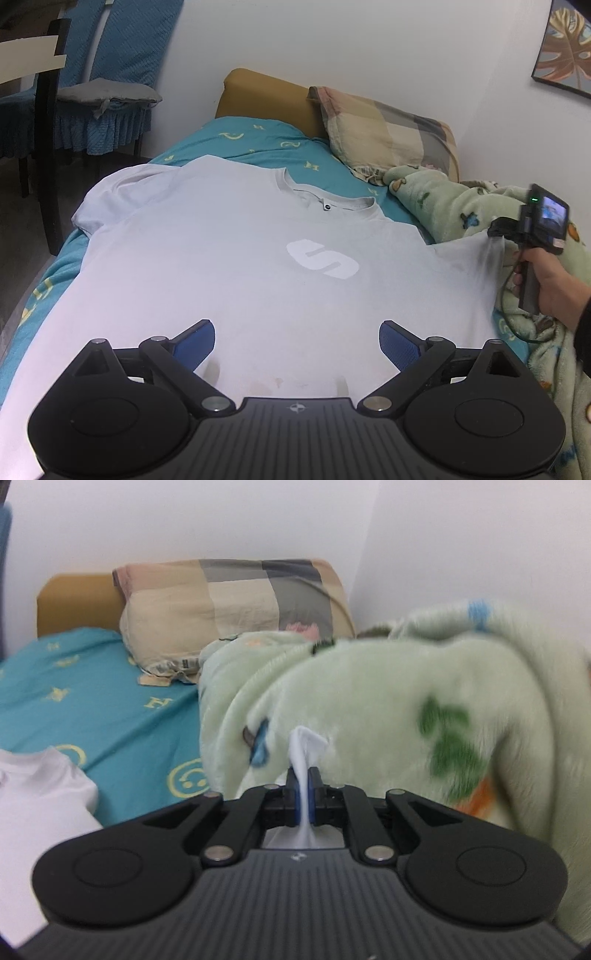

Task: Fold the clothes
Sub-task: 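Pinch a T-shirt sleeve with the right tool and lift it toward the collar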

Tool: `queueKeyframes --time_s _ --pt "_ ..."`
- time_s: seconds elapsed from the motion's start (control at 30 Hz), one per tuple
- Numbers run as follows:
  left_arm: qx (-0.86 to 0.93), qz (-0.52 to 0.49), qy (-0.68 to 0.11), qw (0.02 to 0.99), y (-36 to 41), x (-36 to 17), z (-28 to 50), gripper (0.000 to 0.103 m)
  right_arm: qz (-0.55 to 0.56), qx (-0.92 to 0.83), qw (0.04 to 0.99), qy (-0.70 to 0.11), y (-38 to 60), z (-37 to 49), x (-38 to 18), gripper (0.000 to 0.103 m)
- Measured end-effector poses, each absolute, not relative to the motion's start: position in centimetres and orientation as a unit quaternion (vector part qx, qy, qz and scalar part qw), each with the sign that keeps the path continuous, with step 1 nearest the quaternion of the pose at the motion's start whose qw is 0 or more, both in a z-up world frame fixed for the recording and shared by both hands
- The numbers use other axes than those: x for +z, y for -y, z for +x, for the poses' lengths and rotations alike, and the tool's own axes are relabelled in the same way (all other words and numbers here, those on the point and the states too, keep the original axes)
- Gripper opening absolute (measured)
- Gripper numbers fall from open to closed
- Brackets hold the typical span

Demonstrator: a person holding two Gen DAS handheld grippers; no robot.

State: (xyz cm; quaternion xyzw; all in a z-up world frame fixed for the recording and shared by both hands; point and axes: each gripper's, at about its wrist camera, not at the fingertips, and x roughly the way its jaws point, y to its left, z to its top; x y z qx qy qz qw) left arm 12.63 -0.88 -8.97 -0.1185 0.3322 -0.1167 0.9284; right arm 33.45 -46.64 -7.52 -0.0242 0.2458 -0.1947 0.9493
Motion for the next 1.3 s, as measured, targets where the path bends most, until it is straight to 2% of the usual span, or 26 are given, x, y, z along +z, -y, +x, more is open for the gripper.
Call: queueKeyframes --time_s 0.03,0.07,0.1,0.13,0.53,0.7,0.73,0.8,0.9,1.1,1.3 --pt "-0.116 -0.115 -0.334 0.929 0.9 -9.1 12.7 0.097 0.004 -0.186 0.951 -0.246 47.1 32.9 -7.5 0.036" --pt "-0.115 -0.113 -0.337 0.928 1.0 -9.2 12.9 0.097 0.027 -0.177 0.952 -0.248 47.3 32.3 -7.5 0.049" --pt "-0.114 -0.111 -0.341 0.927 1.0 -9.4 13.0 0.097 0.042 -0.169 0.953 -0.246 47.1 31.3 -7.3 0.077" --pt "-0.114 -0.11 -0.345 0.925 1.1 -9.5 13.0 0.097 0.055 -0.163 0.955 -0.243 46.8 30.2 -7.1 0.091" --pt "-0.145 -0.07 -0.339 0.927 2.8 -7.5 9.5 0.097 0.207 -0.114 0.937 -0.257 39.7 4.7 -2.7 0.089" --pt "-0.15 -0.039 -0.318 0.935 4.0 -5.6 6.4 0.097 0.27 -0.078 0.924 -0.26 38.4 0.3 -4.2 0.088" --pt "-0.15 -0.038 -0.317 0.936 4.1 -5.3 5.8 0.097 0.279 -0.079 0.921 -0.259 38.6 0.2 -4.2 0.085" --pt "-0.149 -0.039 -0.315 0.936 4.3 -4.8 5.0 0.097 0.3 -0.078 0.916 -0.256 39.0 0.4 -4.4 0.065" --pt "-0.144 -0.043 -0.315 0.937 4.5 -4.5 4.2 0.097 0.364 -0.081 0.893 -0.252 40.7 1.3 -5.7 0.055" --pt "-0.131 -0.037 -0.314 0.94 5.1 -5.2 4.4 0.097 0.434 -0.114 0.86 -0.243 45.8 7.3 -9.4 0.054" --pt "-0.115 -0.038 -0.327 0.937 4.5 -7.0 6.4 0.097 0.474 -0.132 0.834 -0.248 50.3 13.1 -16.4 0.054"
